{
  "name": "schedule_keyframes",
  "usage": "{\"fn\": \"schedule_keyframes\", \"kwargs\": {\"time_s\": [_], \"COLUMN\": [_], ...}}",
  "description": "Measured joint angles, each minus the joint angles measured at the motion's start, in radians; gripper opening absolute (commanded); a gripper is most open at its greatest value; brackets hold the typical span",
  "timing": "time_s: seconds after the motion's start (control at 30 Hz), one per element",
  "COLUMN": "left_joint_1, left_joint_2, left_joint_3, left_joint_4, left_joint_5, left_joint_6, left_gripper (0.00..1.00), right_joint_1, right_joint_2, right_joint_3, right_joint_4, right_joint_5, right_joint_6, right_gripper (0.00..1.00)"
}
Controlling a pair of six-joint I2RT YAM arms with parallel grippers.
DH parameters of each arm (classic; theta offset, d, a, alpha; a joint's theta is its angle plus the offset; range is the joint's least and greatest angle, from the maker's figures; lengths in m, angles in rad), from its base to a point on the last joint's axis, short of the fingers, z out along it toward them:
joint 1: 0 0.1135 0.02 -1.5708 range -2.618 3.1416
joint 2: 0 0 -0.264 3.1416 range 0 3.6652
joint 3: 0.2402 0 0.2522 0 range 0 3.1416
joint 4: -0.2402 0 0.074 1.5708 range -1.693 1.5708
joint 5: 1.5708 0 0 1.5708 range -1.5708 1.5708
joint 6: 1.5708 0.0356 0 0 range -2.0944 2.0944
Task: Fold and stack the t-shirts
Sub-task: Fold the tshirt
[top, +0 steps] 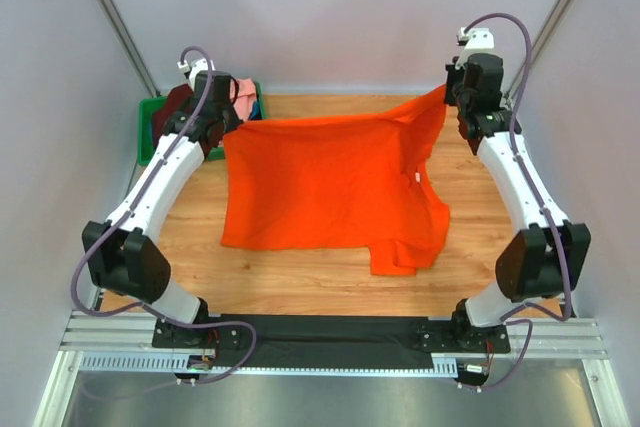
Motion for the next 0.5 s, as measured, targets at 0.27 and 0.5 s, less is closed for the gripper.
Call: {"fn": "schedule_keyframes", "kwargs": {"time_s": [0.27, 0.5], "left_joint_1": [0.077, 0.089], "left_joint_2": [0.171, 0.204], "left_joint_3": [0.015, -0.024], "left_joint_4": [0.111, 0.153], "left_joint_5": [0.087, 0.135], "left_joint_6": [0.042, 0.050], "left_gripper": [0.00, 0.00], "right_joint_1": [-0.032, -0.060], "right_joint_2": [0.188, 0.202], "right_joint_3": [-0.006, -0.088], "right_joint_4": [0.085, 0.100], "right_joint_5": [-0.103, -0.143], "right_joint_6": [0.094, 0.187], "right_gripper": [0.00, 0.00]}}
